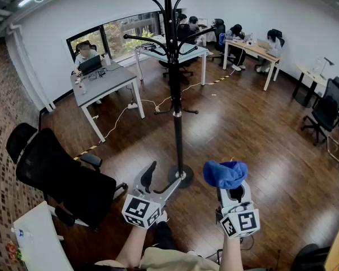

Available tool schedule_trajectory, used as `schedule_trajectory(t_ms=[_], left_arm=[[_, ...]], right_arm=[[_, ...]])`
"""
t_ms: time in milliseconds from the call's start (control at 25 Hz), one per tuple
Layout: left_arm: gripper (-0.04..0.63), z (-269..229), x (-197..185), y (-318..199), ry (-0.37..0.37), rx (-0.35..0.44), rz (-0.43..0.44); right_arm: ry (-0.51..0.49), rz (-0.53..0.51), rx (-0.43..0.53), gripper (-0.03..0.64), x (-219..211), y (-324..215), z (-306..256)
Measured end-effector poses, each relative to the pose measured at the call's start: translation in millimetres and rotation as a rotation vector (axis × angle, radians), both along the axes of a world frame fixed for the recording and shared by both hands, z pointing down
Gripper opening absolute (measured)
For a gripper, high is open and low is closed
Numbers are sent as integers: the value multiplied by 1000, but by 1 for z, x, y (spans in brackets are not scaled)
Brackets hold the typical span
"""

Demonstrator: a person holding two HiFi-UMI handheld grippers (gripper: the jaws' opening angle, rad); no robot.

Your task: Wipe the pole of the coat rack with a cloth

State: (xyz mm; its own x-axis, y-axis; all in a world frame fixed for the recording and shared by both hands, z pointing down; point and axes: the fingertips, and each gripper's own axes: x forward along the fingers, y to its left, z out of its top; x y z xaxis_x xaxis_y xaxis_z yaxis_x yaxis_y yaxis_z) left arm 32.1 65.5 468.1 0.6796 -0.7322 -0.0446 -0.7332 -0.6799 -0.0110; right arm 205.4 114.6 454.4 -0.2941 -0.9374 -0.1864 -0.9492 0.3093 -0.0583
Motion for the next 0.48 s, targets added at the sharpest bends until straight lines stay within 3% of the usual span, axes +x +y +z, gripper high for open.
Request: schedule_trajectory(t_ms=[240,480], left_arm=[[371,-19,-24,-97,37,19,28],[362,-52,-43,-175,60,75,101]], right_arm=[[14,11,-5,149,-33,-91,-9],[33,45,61,149,-65,-179,-47]])
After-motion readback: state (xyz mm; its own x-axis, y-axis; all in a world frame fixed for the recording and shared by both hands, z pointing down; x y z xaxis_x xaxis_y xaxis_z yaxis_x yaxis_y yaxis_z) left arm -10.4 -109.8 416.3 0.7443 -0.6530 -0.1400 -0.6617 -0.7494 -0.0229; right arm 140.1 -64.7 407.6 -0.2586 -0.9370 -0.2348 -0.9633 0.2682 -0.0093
